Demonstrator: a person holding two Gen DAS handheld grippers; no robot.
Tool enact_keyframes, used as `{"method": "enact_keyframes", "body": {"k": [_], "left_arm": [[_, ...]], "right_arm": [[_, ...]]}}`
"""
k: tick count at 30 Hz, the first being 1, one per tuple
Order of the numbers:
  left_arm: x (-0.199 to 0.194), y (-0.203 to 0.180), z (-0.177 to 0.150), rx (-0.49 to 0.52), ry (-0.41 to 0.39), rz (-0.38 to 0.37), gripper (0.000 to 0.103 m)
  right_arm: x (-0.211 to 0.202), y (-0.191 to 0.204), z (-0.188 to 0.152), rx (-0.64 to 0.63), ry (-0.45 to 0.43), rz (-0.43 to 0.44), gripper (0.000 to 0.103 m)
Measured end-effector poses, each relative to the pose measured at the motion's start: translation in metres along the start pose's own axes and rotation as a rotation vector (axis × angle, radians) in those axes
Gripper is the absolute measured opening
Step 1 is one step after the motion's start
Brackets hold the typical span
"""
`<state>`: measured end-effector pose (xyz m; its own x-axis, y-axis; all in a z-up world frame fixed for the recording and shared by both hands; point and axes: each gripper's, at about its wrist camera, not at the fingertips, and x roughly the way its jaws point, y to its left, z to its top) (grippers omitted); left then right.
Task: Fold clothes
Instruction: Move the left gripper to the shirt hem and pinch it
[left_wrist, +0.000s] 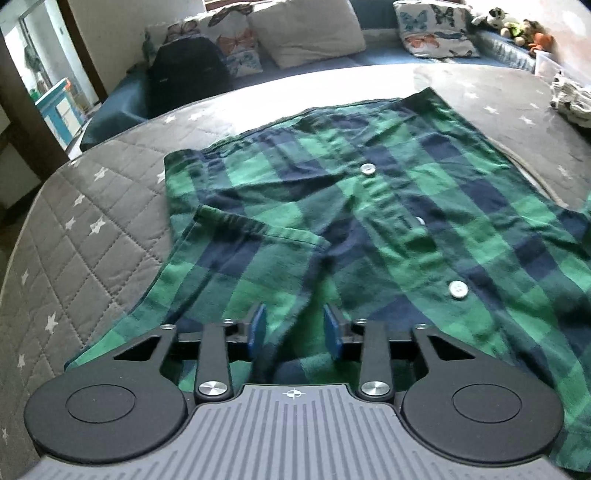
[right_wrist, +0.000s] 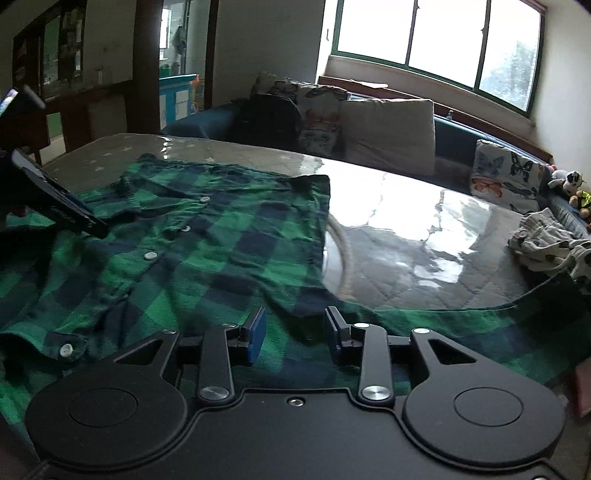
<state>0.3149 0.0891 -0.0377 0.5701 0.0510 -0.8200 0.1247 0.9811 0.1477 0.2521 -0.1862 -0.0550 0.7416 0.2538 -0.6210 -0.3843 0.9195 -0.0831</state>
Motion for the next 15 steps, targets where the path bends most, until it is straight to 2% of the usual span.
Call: {"method": "enact_keyframes", "body": {"k": [5, 7, 13, 15], "left_arm": [[0.002, 0.002, 0.006, -0.013, -0.004, 0.014, 0.026], [-0.001, 0.002, 0.005, -0.02, -0.009, -0.017, 0.026], [-0.008, -0.005, 0.005, 0.015, -0.03, -0.043, 0.031], [-0.008, -0.007, 0.006, 0.03, -0.034, -0.042, 0.035]], "right_arm": [[0.0, 0.001, 0.001, 0.003, 0.004, 0.01, 0.037], [0.0, 0.002, 0.001, 0.005, 0.005, 0.013, 0.037], [0.0, 0.002, 0.001, 0.009, 0.01, 0.022, 0.038], [0.001, 0.003, 0.0, 0.012, 0.011, 0.024, 0.041]]}}
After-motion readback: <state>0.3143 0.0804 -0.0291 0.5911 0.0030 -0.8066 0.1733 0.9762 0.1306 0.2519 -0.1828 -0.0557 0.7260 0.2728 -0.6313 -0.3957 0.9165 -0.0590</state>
